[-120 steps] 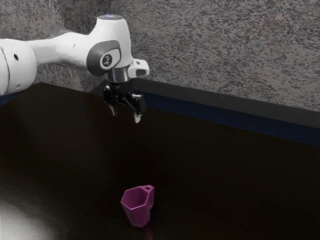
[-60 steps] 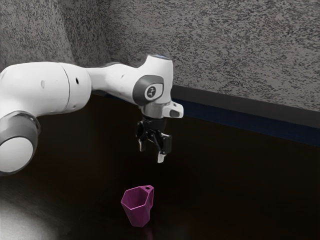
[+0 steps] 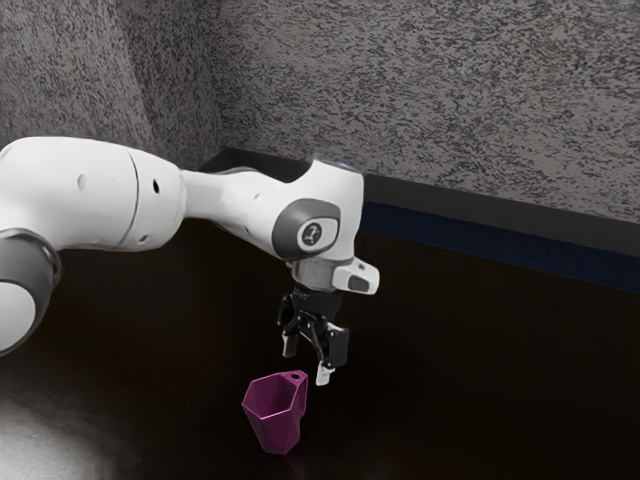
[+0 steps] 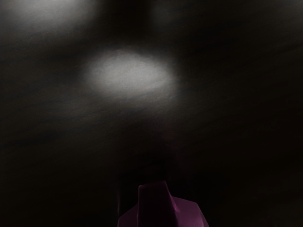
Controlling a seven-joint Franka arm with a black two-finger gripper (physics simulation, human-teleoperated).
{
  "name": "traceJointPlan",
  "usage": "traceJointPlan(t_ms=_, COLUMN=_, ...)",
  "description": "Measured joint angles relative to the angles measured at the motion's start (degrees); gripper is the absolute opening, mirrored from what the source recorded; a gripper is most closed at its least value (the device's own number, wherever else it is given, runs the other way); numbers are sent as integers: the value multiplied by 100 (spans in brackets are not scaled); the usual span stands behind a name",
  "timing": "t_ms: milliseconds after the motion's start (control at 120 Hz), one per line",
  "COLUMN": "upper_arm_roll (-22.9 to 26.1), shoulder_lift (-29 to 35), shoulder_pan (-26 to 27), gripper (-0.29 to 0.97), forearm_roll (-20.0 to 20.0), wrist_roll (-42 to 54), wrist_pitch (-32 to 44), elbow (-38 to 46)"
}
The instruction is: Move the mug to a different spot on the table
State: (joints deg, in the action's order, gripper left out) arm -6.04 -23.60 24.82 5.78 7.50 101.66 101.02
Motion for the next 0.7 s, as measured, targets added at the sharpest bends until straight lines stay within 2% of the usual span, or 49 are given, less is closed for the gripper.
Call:
traceJointPlan(t_ms=383, upper_arm_roll=72, shoulder_lift=492, shoulder_pan=80, gripper=68, forearm_roll=-190, wrist_roll=244, wrist_pitch=1433, elbow=1216)
traceJointPlan(t_ms=700, upper_arm_roll=68, shoulder_lift=671, shoulder_pan=84, gripper=68, forearm_roll=-191, wrist_roll=344, wrist_pitch=2025, elbow=1733)
